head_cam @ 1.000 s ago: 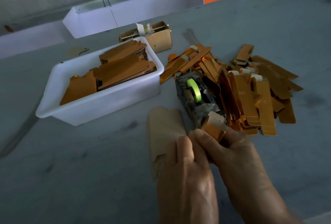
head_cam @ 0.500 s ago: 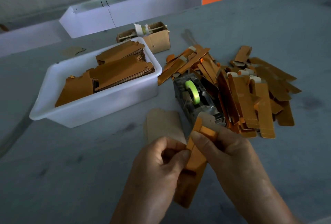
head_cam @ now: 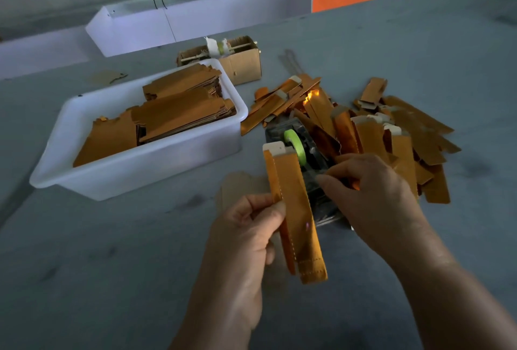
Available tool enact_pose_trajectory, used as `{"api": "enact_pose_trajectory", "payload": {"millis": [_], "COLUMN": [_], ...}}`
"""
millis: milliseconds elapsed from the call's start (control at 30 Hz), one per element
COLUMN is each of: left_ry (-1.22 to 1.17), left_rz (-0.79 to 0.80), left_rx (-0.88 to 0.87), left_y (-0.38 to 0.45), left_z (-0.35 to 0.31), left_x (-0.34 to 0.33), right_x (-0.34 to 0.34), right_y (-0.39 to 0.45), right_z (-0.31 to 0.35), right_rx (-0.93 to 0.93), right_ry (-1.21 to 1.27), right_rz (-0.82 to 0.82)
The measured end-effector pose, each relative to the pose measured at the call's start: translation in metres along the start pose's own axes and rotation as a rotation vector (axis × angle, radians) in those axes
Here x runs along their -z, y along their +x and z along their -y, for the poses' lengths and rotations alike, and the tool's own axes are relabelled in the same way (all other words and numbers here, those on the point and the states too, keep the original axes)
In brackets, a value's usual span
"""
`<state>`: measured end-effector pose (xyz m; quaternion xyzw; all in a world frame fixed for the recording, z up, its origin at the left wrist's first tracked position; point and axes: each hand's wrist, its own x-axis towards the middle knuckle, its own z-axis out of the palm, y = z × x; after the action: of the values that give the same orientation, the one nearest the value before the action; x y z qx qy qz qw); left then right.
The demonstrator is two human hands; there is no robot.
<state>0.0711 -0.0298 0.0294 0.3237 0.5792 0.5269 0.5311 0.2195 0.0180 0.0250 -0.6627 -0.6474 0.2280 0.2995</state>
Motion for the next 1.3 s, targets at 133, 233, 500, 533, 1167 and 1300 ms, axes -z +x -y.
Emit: {"api": "enact_pose_trajectory", "payload": {"millis": [133,233,500,533,1167,1300], "left_ry": [0.001,0.009,-0.036,-0.044,-0.002,0.239], "left_rz": [0.005,0.015,0.055,0.054,0.096,0.109], "left_rx": [0.028,0.048,0.085,0.097,-0.063,-0.140], "left_y": [0.004,0.008,0.009,0.009,0.009,0.011], "left_z": [0.000,0.003,0.008,0.009,-0.003,-0.010], "left_x": [-0.008,-0.013,-0.018,-0.018,-0.014,-0.018], "right_x": [-0.002,-0.003,-0.013,-0.011,-0.025,-0.027], "right_y": [0.003,0.004,-0.001,-0.004,-0.031,-0.032], "right_z": [0.002,0.002,-0.002,-0.003,-0.006,-0.009], "right_rx": [-0.019,-0.030,-0.241,-0.262,0.060,0.076], "right_ry": [0.004,0.075,0.820,0.932,0.146,0.196], "right_rz": [0.037,0.067,0.084,0.087,-0.239,-0.251]}}
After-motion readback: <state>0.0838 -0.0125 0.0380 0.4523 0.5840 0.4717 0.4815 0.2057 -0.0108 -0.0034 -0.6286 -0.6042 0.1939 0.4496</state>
